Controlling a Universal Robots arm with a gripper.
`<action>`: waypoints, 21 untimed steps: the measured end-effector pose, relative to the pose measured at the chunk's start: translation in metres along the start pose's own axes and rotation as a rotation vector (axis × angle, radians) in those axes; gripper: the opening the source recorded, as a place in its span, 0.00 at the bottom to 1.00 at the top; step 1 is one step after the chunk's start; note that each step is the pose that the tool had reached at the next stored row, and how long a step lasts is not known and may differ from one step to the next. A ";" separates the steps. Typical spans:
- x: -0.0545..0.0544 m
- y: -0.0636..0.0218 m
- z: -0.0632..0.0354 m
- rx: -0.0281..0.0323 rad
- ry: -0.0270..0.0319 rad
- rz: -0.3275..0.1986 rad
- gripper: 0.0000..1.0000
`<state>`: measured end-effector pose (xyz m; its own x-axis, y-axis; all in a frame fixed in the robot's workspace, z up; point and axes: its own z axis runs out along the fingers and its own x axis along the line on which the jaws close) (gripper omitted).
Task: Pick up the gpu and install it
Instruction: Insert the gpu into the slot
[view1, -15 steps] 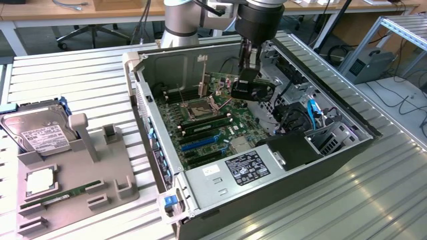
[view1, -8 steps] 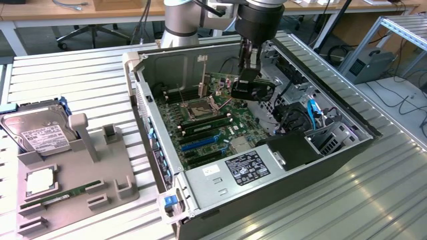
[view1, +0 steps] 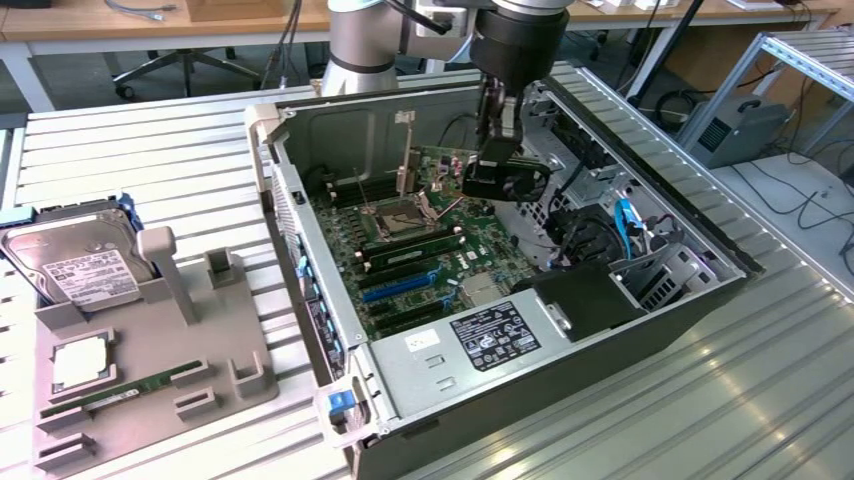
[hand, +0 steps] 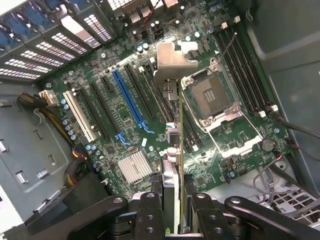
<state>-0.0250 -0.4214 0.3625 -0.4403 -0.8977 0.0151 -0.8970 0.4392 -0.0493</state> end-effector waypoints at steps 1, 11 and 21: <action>0.000 0.0000 0.0000 0.0001 -0.0003 -0.006 0.27; 0.000 0.0000 0.0000 0.0005 -0.0015 -0.030 0.27; 0.000 0.0000 0.0000 0.0009 -0.0028 -0.058 0.27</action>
<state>-0.0250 -0.4214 0.3625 -0.3876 -0.9217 0.0152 -0.9210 0.3865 -0.0493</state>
